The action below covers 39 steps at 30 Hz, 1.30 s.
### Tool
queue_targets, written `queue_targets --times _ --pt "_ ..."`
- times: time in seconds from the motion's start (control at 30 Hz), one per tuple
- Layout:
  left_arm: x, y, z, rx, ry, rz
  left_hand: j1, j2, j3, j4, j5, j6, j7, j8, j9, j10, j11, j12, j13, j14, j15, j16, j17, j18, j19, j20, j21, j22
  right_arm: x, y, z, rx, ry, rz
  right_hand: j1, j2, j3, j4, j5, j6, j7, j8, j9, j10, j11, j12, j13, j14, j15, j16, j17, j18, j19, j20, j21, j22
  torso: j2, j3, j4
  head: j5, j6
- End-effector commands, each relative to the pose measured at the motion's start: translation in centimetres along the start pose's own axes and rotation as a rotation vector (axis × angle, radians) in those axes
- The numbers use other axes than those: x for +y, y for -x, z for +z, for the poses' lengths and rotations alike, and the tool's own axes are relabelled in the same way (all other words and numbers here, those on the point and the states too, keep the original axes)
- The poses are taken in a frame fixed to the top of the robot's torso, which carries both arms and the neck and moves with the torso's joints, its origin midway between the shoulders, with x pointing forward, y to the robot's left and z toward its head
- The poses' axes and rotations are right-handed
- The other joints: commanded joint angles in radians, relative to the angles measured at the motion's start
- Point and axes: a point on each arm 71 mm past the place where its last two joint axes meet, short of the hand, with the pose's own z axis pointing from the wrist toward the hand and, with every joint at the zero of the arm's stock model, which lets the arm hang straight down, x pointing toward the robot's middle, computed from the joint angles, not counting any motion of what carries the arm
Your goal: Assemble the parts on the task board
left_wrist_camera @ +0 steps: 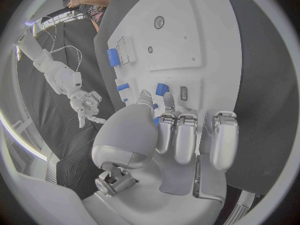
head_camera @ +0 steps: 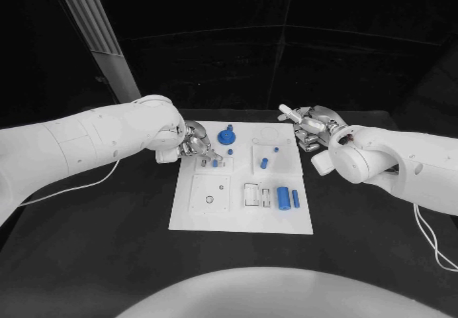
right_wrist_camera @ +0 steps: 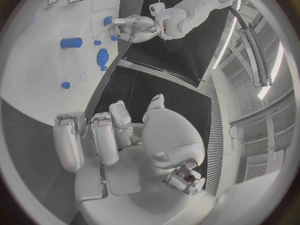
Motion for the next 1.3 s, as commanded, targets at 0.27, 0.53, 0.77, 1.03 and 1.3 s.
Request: queue_targets --times 0.27,0.53,0.77,1.03,1.3 --pt "0.32 0.07 -0.04 0.031 0.023 0.016 0.099 0.039 0.038 -0.037 -0.003 -0.005 -0.012 -0.004 0.005 0.106 -0.011 0.002 0.261 0.104 -0.011 0.003 0.263 -0.007 0.105 -0.012 0.004 0.263 0.16 -0.16 0.08 0.006 0.005 0.000 0.004 0.010 -0.005 -0.003 -0.005 -0.007 0.094 0.007 -0.001 -0.006 0.000 -0.006 -0.002 0.106 0.006 0.002 0.263 -0.007 0.106 0.007 0.003 0.263 0.000 0.0001 -0.0009 0.003 0.000" --pt "0.36 0.17 0.03 0.035 0.029 0.017 0.107 0.043 0.042 -0.038 -0.003 -0.005 -0.012 -0.008 0.003 0.106 -0.011 0.002 0.261 0.104 -0.011 0.003 0.263 -0.007 0.105 -0.012 0.004 0.263 0.14 -0.14 0.08 0.005 0.004 0.000 0.004 0.010 -0.005 -0.003 -0.005 -0.007 0.094 0.007 -0.001 -0.006 0.000 -0.006 -0.002 0.106 0.006 0.002 0.263 -0.007 0.106 0.007 0.003 0.263 0.001 0.0001 -0.0011 0.002 0.000" --pt "0.25 0.26 0.16 0.033 0.034 0.018 0.111 0.049 0.044 -0.036 -0.003 -0.005 -0.012 -0.011 0.002 0.106 -0.011 0.002 0.261 0.104 -0.012 0.003 0.263 -0.007 0.105 -0.013 0.004 0.263 0.15 -0.19 0.08 0.007 0.004 0.000 0.004 0.010 -0.005 -0.003 -0.005 -0.007 0.094 0.007 -0.001 -0.006 0.000 -0.006 -0.002 0.106 0.006 0.002 0.263 -0.007 0.106 0.007 0.003 0.263 0.000 0.0005 -0.0005 0.002 0.000" --pt "0.17 0.42 0.27 0.026 0.036 0.015 0.125 0.073 0.056 -0.028 -0.003 0.001 -0.014 -0.019 -0.002 0.106 -0.013 0.002 0.261 0.104 -0.013 0.003 0.263 -0.007 0.105 -0.013 0.004 0.263 0.11 -0.17 0.05 0.008 0.000 0.000 0.004 0.010 -0.005 -0.003 -0.005 -0.007 0.094 0.007 -0.001 -0.006 0.000 -0.006 -0.002 0.106 0.006 0.002 0.263 -0.007 0.106 0.007 0.003 0.263 0.001 -0.0001 -0.0014 0.001 0.000" --pt "0.27 0.61 0.33 0.021 0.042 0.013 0.141 0.087 0.066 -0.023 -0.003 0.002 -0.017 -0.026 -0.004 0.106 -0.015 0.002 0.261 0.104 -0.014 0.003 0.263 -0.007 0.105 -0.013 0.004 0.263 0.11 -0.19 0.05 0.010 -0.001 0.000 0.005 0.011 -0.005 -0.003 -0.005 -0.008 0.094 0.008 -0.002 -0.007 0.000 -0.006 -0.003 0.106 0.007 0.002 0.263 -0.007 0.106 0.007 0.003 0.263 0.001 0.0004 -0.0002 0.001 0.000"
